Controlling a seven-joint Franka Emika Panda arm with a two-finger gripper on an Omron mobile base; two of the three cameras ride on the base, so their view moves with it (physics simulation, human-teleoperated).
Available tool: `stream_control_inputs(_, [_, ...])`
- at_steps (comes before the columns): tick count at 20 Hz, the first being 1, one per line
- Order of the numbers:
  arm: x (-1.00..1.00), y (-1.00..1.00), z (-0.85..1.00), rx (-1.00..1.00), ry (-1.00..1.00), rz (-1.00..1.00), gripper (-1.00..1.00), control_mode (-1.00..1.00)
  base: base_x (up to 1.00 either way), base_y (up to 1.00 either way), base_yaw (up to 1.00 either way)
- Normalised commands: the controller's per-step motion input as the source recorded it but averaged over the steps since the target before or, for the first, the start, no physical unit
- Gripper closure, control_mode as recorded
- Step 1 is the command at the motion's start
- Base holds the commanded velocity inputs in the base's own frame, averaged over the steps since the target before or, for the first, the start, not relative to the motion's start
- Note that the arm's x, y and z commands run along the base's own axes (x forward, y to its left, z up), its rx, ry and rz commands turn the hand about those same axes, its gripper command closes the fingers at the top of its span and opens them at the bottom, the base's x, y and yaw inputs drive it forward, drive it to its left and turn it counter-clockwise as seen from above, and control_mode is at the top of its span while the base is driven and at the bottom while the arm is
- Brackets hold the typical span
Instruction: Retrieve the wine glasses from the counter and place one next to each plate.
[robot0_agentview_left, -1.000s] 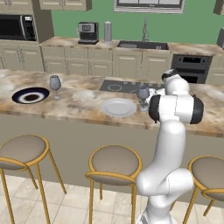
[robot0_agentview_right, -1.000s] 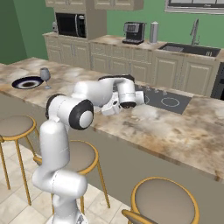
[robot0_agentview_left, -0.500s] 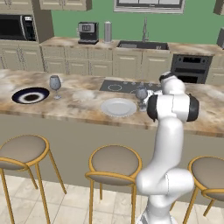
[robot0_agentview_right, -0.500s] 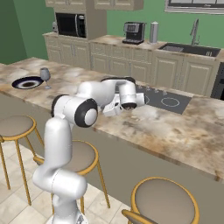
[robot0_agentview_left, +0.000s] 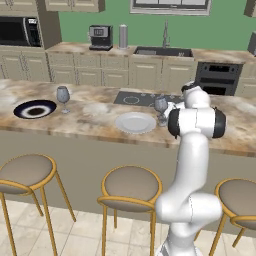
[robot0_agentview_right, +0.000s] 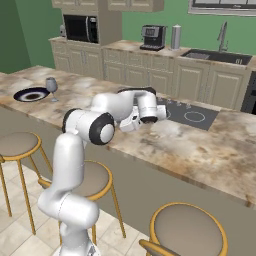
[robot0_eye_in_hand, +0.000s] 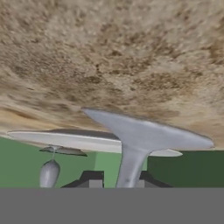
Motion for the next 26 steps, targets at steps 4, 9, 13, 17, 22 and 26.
stream_control_inputs(4, [0.0, 0.0, -0.17, 0.0, -0.06, 0.0, 1.0, -1.0, 0.0, 0.0, 0.0])
stream_control_inputs(9, [0.0, -0.04, -0.19, 0.0, -0.09, 0.0, 1.0, -1.0, 0.0, 0.0, 0.0])
stream_control_inputs(13, [-0.01, -0.02, -0.3, 0.0, -0.11, 0.0, -1.0, -1.0, 0.0, 0.0, 0.0])
stream_control_inputs(17, [-0.02, -0.32, -0.22, 0.0, -0.05, 0.0, -1.0, -1.0, 0.0, 0.0, 0.0])
stream_control_inputs(22, [0.0, -0.32, -0.06, 0.0, -0.02, 0.0, -1.0, -1.0, 0.0, 0.0, 0.0])
stream_control_inputs(26, [0.15, -0.32, 0.0, 0.0, -0.04, -0.05, -1.0, -1.0, 0.0, 0.0, 0.0])
